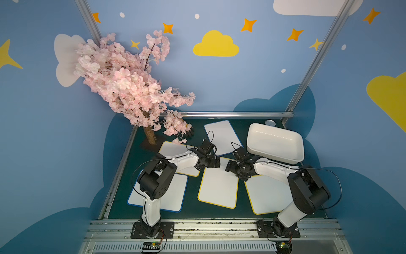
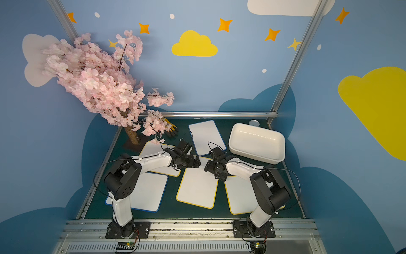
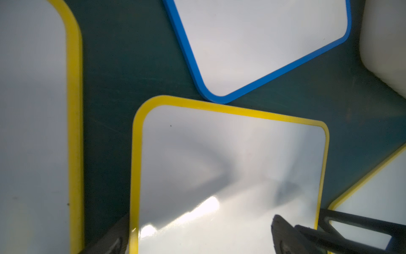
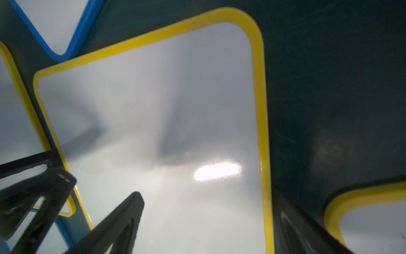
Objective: Put the whiteboard into the storage box
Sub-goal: Pick up the whiteboard at the center of the board.
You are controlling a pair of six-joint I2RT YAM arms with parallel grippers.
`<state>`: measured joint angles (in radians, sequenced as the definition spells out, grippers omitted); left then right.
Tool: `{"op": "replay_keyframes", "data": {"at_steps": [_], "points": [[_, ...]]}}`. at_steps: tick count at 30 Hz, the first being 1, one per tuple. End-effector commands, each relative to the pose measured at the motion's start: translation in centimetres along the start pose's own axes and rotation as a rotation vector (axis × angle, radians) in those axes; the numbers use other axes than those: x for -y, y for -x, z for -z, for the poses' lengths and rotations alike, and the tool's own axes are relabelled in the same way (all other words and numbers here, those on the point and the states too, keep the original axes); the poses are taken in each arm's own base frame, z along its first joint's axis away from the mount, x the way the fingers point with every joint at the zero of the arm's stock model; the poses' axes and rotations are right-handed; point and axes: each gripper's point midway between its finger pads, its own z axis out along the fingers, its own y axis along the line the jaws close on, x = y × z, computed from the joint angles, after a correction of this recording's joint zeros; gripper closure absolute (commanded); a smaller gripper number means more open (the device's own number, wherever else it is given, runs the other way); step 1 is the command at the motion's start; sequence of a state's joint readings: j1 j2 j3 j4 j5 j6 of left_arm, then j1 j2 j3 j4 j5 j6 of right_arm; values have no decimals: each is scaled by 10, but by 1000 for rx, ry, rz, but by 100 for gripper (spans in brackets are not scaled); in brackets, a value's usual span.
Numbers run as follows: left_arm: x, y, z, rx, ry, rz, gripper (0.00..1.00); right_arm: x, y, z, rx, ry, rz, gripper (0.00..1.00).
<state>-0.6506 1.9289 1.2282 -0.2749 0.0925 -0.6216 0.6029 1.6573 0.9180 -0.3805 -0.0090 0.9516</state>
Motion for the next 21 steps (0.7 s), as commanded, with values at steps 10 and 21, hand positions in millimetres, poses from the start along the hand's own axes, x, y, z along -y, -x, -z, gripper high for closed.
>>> {"op": "replay_keyframes", "data": {"at_steps": [10, 21], "points": [[-19, -53, -8, -206, 112, 13, 0, 6, 19, -36, 46, -1, 116, 8], [-27, -53, -18, -223, 174, 79, 0, 25, 17, -30, 124, -54, 211, 7]]}}
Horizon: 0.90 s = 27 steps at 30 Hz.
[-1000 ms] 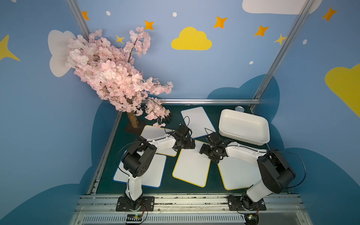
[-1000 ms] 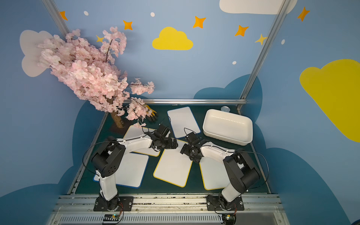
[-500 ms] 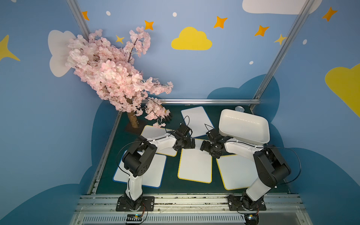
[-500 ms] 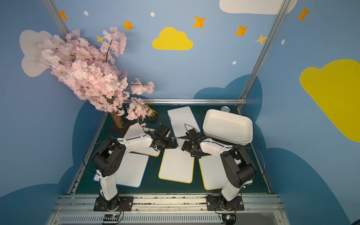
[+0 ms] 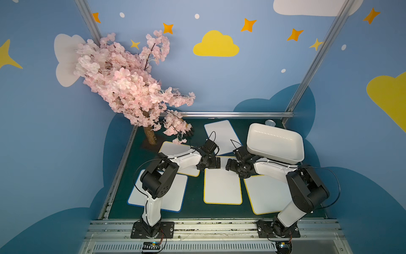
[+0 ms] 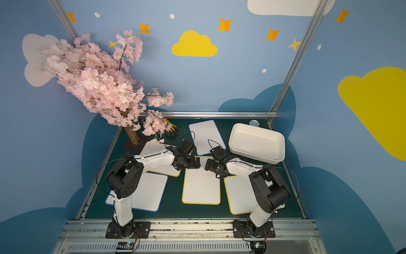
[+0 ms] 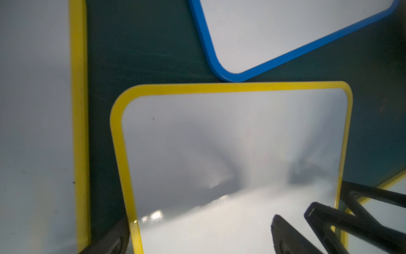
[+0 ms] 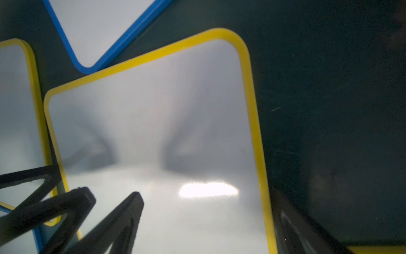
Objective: Put the whiteboard into the storage box
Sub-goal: Pick up the whiteboard at the center of the board.
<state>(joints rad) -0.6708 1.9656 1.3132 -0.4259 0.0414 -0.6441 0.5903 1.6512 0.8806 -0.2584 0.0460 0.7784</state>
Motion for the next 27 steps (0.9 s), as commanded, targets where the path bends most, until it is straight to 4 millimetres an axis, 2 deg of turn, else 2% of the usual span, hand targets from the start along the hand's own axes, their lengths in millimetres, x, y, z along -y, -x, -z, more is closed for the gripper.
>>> {"op": "replay_keyframes", "data": {"at_steps": [1, 9, 14, 20, 24, 27], "points": [[-21, -44, -23, -169, 85, 63, 0, 30, -12, -25, 20, -90, 62, 7], [-26, -49, -26, -189, 129, 134, 0, 36, -16, -15, 152, -187, 140, 6], [-26, -54, -28, -203, 147, 151, 0, 46, -26, -13, 206, -266, 145, 6], [-21, -61, -32, -223, 143, 179, 0, 42, -53, -24, 165, -285, 152, 6], [-9, -67, -39, -264, 84, 207, 0, 33, -76, -36, 74, -208, 120, 6], [2, -69, -40, -279, 22, 229, 1, 25, -89, -35, 26, -96, 80, 6]]}}
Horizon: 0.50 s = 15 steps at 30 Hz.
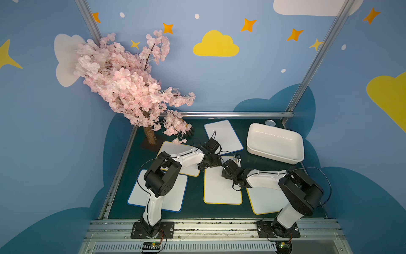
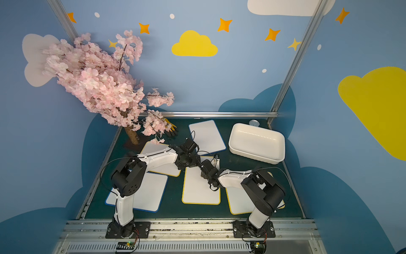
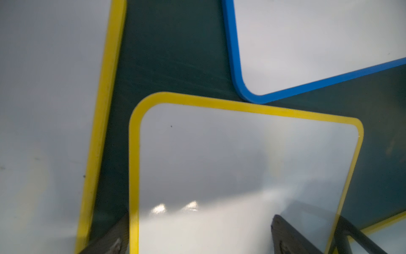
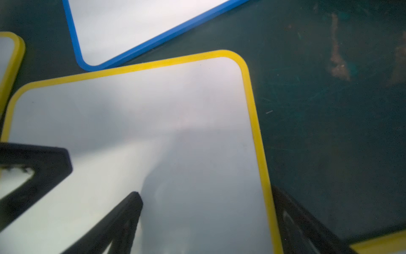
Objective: Put the whiteboard into the storage box
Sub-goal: Pick up the whiteboard at the center of the board.
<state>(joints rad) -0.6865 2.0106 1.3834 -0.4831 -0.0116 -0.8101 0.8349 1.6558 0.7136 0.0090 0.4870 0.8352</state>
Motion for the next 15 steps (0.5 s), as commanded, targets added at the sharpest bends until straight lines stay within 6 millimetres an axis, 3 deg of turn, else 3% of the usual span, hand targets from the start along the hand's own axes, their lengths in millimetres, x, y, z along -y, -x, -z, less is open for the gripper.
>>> {"op": "replay_keyframes", "data": {"at_steps": [1, 7, 15], "points": [[-6, -75, -34, -295, -29, 74, 0, 13, -82, -3, -319, 69, -58, 6], [6, -78, -27, -310, -110, 97, 0, -4, -79, 16, -431, 217, -200, 6], [8, -77, -26, -304, -128, 101, 0, 13, -69, 28, -536, 239, -494, 6]]}}
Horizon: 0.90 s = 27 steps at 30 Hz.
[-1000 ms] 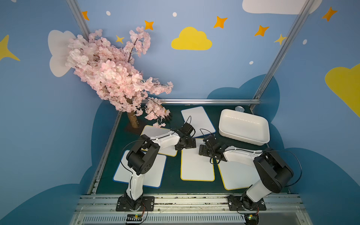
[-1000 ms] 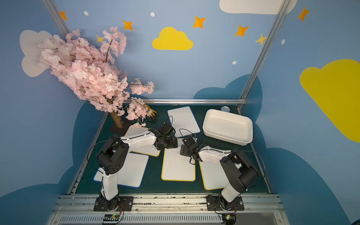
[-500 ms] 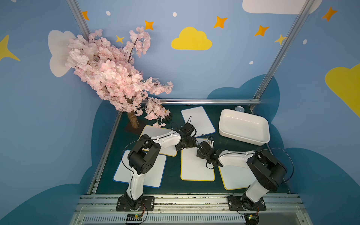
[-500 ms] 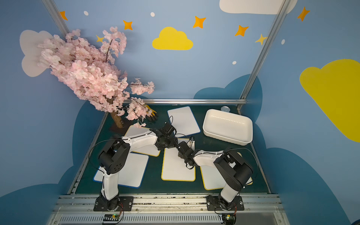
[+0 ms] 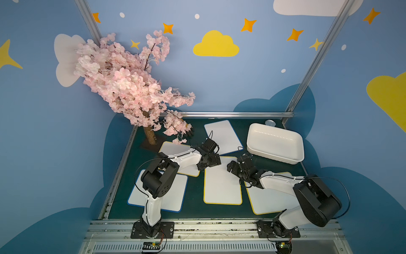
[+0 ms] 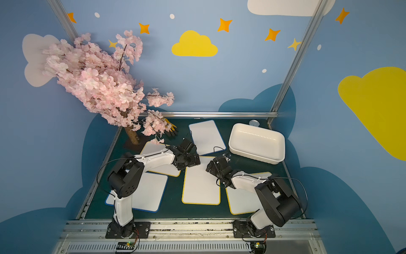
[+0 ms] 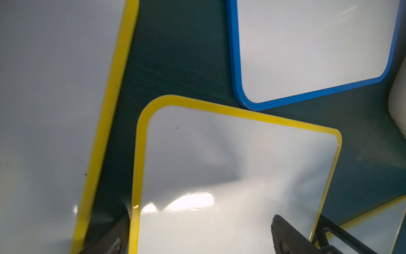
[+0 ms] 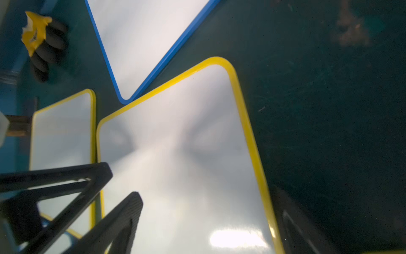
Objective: Put the whiteboard into the storage box
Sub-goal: Pick up the whiteboard at the center of the board.
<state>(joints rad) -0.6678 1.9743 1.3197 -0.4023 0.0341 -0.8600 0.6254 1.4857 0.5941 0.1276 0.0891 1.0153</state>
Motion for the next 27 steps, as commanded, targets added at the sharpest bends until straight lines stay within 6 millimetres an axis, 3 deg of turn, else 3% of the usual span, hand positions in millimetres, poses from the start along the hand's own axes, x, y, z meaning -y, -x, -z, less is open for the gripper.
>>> {"op": "replay_keyframes", "data": {"at_steps": [1, 9, 15, 27], "points": [[0, -79, -29, -311, -51, 49, 1, 40, -76, 11, -364, -88, -204, 6], [-2, -78, -30, -313, -56, 66, 1, 57, -62, 19, -387, -58, -483, 6], [-2, -78, -29, -309, -54, 66, 0, 51, -57, 10, -452, 52, -651, 8], [-7, -74, -28, -304, -48, 72, 0, 40, -42, 14, -418, 155, -613, 16]]}}
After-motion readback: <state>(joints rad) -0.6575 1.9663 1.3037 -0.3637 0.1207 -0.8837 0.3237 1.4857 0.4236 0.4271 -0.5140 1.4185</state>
